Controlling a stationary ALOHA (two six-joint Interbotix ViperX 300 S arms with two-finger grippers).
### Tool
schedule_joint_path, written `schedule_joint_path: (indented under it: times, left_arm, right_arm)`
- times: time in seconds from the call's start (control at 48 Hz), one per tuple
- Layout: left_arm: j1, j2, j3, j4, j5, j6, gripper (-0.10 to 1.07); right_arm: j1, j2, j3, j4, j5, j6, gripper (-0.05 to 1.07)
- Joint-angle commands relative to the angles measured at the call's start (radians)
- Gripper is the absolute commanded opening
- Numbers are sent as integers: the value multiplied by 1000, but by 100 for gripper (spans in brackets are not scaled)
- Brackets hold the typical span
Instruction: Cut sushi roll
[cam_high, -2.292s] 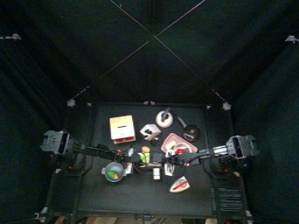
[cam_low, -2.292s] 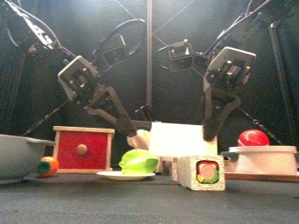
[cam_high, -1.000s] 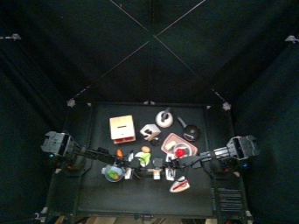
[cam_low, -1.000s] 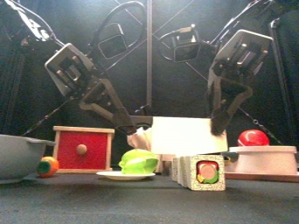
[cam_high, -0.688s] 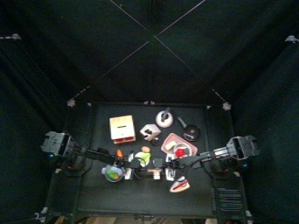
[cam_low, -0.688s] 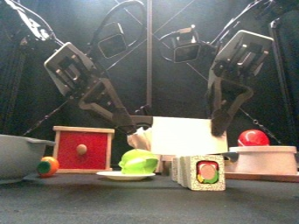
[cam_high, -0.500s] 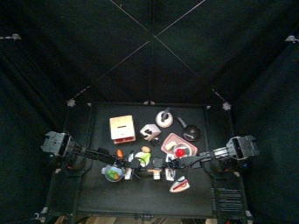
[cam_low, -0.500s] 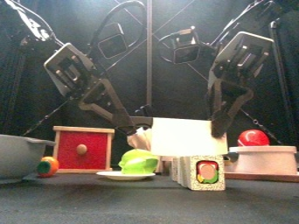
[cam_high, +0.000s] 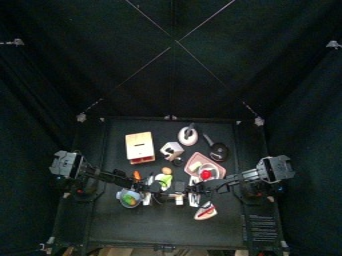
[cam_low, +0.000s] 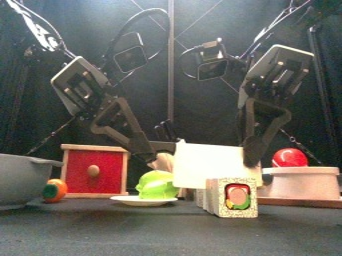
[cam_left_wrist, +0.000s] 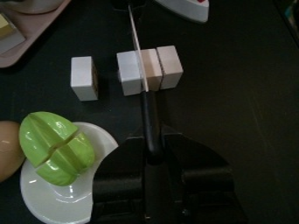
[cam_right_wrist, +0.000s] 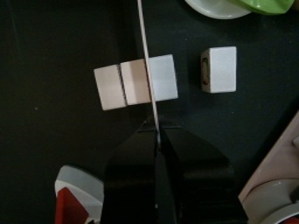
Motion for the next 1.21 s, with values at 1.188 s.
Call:
schedule_joint_path:
  times: [1.188]
  left_arm:
    - [-83,52,-23,-60,2,5,44]
  right_arm:
    - [49,49,-8,66,-51,0,32]
